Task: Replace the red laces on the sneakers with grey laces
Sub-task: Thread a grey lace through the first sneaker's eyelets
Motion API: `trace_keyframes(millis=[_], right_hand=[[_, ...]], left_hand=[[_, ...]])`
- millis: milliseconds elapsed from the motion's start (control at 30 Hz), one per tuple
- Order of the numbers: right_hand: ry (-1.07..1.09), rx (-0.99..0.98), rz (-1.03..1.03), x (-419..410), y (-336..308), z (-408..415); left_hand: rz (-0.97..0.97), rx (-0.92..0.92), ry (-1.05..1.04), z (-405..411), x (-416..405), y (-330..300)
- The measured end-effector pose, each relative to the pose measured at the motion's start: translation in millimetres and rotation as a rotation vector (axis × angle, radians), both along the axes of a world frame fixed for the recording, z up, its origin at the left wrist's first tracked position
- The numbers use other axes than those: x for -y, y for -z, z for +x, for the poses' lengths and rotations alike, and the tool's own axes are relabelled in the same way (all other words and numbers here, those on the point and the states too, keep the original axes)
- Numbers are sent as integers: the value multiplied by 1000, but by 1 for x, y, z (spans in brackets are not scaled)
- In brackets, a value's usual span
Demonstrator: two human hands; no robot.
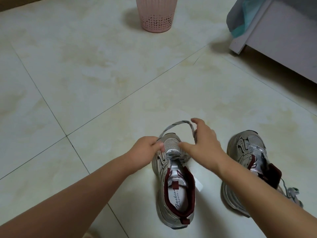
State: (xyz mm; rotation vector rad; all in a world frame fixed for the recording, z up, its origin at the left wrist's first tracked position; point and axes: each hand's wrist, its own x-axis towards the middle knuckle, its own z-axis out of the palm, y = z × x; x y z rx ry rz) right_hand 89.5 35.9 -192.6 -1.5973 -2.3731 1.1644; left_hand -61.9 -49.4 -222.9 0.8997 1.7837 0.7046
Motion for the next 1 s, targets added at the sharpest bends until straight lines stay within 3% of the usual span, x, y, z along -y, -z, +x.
trace_keyframes(millis=[100, 200, 333, 500, 833, 1000], right_hand=[[-81, -80, 303, 17, 9, 4], [-251, -9, 391, 31, 26, 7], [-331, 176, 304, 37, 46, 9], [-297, 169, 215, 37, 54, 7], [-248, 100, 133, 37, 57, -1], [-206, 85, 87, 38, 59, -4]], left_hand=[[-14, 185, -158, 5, 4, 10], [-50, 201, -172, 7, 7, 20], [-34, 30, -84, 9, 8, 27], [9, -224, 73, 9, 5, 29], [-8, -240, 78, 13, 7, 32], [18, -413, 103, 26, 8, 33]])
